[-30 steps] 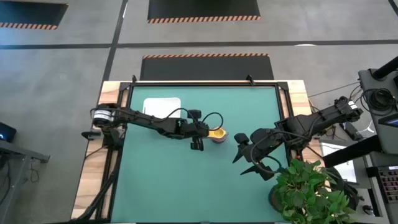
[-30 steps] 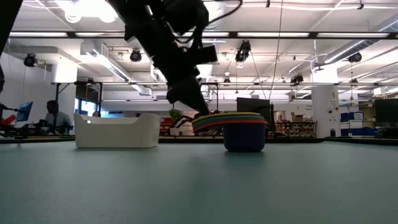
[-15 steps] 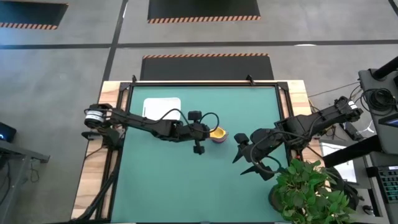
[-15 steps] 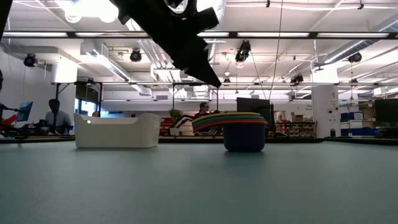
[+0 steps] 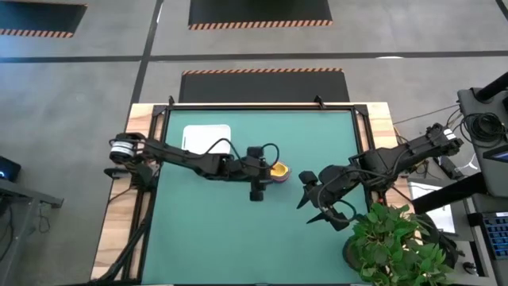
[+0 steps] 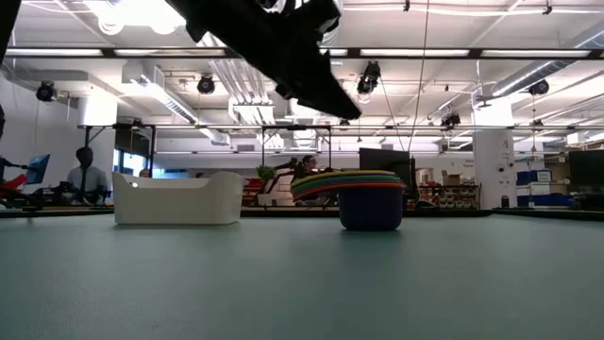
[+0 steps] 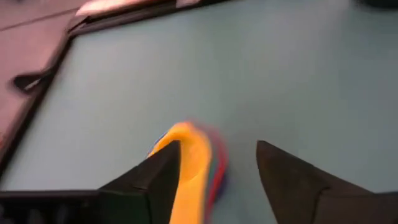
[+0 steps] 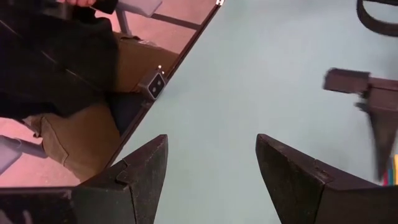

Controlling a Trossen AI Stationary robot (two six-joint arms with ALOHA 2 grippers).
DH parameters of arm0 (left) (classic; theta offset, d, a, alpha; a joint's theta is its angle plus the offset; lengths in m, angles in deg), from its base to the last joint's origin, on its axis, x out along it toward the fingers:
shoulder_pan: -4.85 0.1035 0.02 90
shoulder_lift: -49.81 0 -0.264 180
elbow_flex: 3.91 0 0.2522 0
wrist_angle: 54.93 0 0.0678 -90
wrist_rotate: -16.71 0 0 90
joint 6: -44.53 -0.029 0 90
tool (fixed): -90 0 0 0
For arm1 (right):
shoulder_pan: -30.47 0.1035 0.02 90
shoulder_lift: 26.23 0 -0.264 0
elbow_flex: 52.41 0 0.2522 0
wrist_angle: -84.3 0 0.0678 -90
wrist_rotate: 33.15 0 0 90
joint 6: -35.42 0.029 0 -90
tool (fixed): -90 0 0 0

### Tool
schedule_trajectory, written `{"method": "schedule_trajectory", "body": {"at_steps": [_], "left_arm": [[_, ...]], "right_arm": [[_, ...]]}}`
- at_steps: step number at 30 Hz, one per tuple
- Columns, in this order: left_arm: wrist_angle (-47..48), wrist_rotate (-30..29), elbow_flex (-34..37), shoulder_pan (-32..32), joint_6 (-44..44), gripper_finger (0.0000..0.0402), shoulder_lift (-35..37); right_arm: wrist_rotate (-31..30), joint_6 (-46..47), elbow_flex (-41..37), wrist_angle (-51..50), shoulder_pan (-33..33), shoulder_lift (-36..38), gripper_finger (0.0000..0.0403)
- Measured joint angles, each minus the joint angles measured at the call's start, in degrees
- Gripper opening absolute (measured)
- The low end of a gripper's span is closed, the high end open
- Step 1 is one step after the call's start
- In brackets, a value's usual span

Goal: Nest measuring cups in basket
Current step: Put the nested measuring cups into the white bin

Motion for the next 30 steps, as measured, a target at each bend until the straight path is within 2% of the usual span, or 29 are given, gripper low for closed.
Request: {"method": "schedule_trajectory", "body": {"at_steps": [2, 5, 17, 22, 30], "left_arm": [[-3.5, 2.7, 0.0, -0.5, -0.5, 0.0204, -1.0], [-7.1, 2.8, 0.0, -1.6, -3.6, 0.0213, -2.7], [-8.0, 0.4, -4.7, -2.2, -6.3, 0.0215, -9.6], [-6.5, -1.1, -6.1, -1.9, -8.0, 0.0215, -11.6], [-5.5, -2.6, -6.0, -1.5, -7.9, 0.0225, -11.6]], "right_arm": [[0.0, 0.0, -0.2, 0.0, 0.0, 0.0, 0.0231], [0.0, 0.0, -0.5, -0.1, 0.0, 0.1, 0.0231], [0.1, -0.1, -1.6, -0.9, 0.4, 1.7, 0.0231], [0.1, -1.3, -4.4, 1.1, 0.4, 5.4, 0.0231], [0.0, -5.0, -13.0, 9.9, 0.3, 14.1, 0.0231]]}}
